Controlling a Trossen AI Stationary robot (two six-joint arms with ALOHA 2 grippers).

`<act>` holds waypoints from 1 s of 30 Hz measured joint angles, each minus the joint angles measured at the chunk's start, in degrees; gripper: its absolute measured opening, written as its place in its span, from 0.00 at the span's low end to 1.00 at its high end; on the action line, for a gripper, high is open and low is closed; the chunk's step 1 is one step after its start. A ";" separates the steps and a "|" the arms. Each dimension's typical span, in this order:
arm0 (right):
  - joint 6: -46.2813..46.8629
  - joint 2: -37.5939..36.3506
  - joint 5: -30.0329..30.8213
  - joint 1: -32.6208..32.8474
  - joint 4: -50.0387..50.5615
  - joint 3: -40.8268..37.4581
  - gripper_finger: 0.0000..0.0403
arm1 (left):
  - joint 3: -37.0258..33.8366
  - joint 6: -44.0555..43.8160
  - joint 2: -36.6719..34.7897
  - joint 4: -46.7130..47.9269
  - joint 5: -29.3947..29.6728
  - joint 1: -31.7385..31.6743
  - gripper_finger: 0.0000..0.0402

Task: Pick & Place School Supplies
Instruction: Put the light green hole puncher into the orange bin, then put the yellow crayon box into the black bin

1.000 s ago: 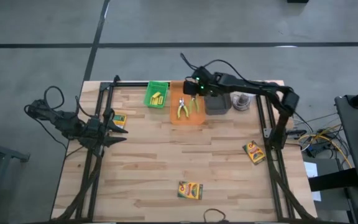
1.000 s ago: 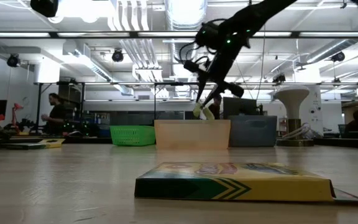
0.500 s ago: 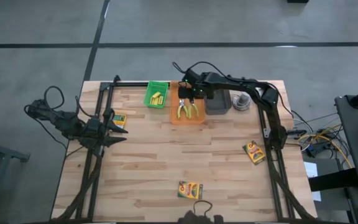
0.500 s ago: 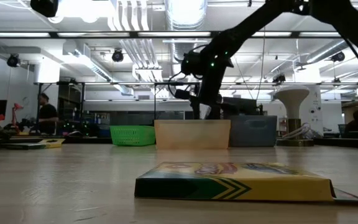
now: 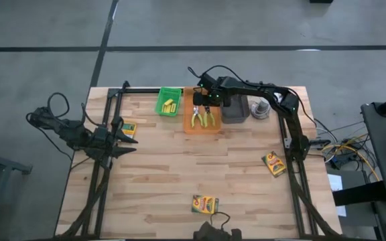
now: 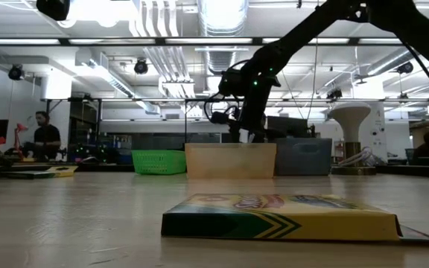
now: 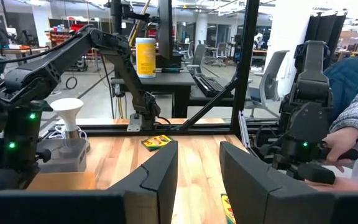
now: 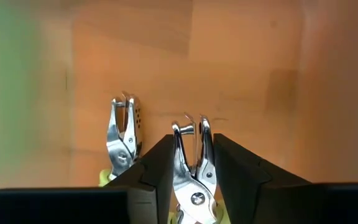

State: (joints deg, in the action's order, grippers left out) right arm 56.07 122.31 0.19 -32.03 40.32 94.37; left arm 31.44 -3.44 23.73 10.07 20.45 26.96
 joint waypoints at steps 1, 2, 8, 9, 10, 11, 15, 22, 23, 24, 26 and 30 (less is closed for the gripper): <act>-0.04 -0.03 0.04 -0.02 -0.02 0.00 0.27 | 0.00 0.00 0.00 0.00 0.00 0.00 0.31; -0.26 -0.08 0.31 -0.02 -0.05 0.00 0.28 | 0.00 0.00 0.00 0.00 0.00 0.00 0.31; -1.25 0.45 1.49 -0.41 -0.44 0.00 0.38 | 0.00 0.01 0.00 0.00 0.00 0.01 0.31; -1.36 0.55 1.43 -0.52 -0.35 -0.04 0.39 | 0.00 0.02 0.00 0.00 0.01 0.00 0.31; -1.80 0.56 1.29 -0.60 -0.29 -0.09 0.40 | 0.00 0.00 0.00 0.00 0.00 0.02 0.31; -2.34 0.56 1.31 -0.61 -0.56 -0.09 0.40 | 0.00 0.01 0.00 0.00 0.02 0.00 0.31; -5.22 -1.08 1.30 -0.64 -1.99 -0.09 0.41 | 0.00 0.02 0.00 0.02 0.02 0.00 0.31; -11.14 -9.21 1.72 0.75 -2.33 1.05 0.43 | 0.00 0.01 0.00 0.02 0.01 0.00 0.31; -12.02 -10.84 2.24 1.23 -2.31 0.92 0.43 | 0.00 0.01 0.00 0.02 0.00 0.02 0.31; -13.12 -12.49 3.20 1.79 -2.32 0.80 0.43 | 0.00 0.00 0.00 0.02 0.02 0.00 0.31; -16.13 -16.01 5.95 3.27 -2.36 0.29 0.43 | 0.00 0.00 0.00 0.04 0.00 0.02 0.31; -23.83 -23.81 10.35 7.71 -2.31 -1.47 0.43 | 0.00 0.02 0.00 0.05 0.00 0.01 0.31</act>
State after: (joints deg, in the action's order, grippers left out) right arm 32.25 98.50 10.54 -24.32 38.00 92.90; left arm 31.44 -3.42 23.73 10.11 20.45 26.97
